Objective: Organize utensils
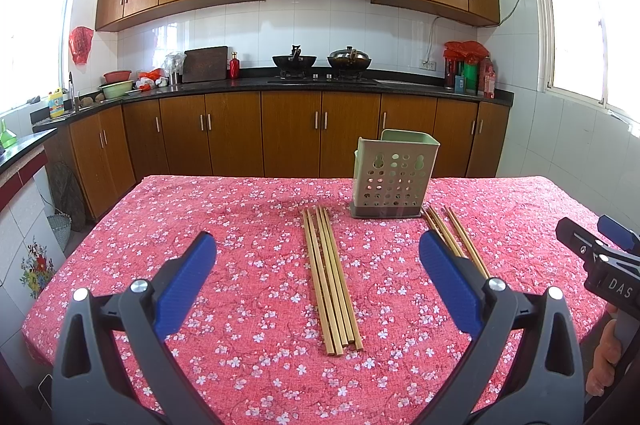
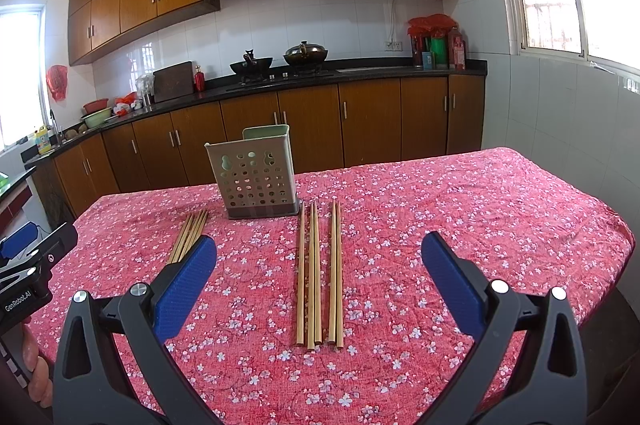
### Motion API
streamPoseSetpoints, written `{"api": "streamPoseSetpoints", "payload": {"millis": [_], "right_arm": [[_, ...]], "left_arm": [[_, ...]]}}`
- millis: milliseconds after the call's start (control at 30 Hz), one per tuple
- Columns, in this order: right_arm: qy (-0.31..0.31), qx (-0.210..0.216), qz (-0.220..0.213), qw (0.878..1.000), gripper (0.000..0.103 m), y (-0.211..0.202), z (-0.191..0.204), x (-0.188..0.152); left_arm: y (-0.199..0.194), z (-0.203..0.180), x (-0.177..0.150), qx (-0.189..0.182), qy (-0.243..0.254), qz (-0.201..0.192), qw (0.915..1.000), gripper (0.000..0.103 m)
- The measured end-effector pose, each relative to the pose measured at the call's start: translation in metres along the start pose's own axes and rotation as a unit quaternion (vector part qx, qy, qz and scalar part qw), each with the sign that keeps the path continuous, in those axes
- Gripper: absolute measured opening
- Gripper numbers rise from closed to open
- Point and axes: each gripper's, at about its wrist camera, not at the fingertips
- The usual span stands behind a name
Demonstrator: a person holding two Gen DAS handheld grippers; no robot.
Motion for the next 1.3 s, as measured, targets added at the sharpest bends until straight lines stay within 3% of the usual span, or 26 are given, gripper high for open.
{"api": "streamPoseSetpoints", "payload": {"millis": [567,800,867,933,1033,1100,1300], "right_arm": [[0.006,0.0,0.019,1.0,0.101,0.01,-0.003,-0.002],[0.026,-0.01,0.1,0.995,0.099,0.06,-0.023,-0.009],[0.036,-0.008,0.136,0.99,0.089,0.083,-0.032,-0.011],[0.049,0.009,0.168,0.985,0.065,0.105,-0.039,-0.016],[0.064,0.034,0.203,0.976,0.044,0.132,-0.044,-0.023],[0.068,0.048,0.224,0.971,0.036,0.149,-0.043,-0.029],[0.072,0.079,0.263,0.959,0.024,0.174,-0.04,-0.039]], "left_arm": [[0.012,0.0,-0.002,0.008,-0.003,0.012,0.9999,0.099],[0.051,0.024,0.008,0.056,-0.029,0.064,0.996,0.099],[0.067,0.033,0.013,0.075,-0.03,0.08,0.9935,0.099],[0.081,0.04,0.014,0.088,-0.026,0.097,0.991,0.098],[0.101,0.048,0.011,0.095,-0.023,0.121,0.9878,0.089],[0.111,0.053,0.008,0.094,-0.026,0.142,0.985,0.079],[0.128,0.054,-0.007,0.079,-0.023,0.185,0.9793,0.068]]}}
Point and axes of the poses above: each gripper's, at about its wrist camera, not at the fingertips, and y roughly the way its jaws point, z to its left, x to its top, and after that the axes turned 14 degrees about -y, right-handed
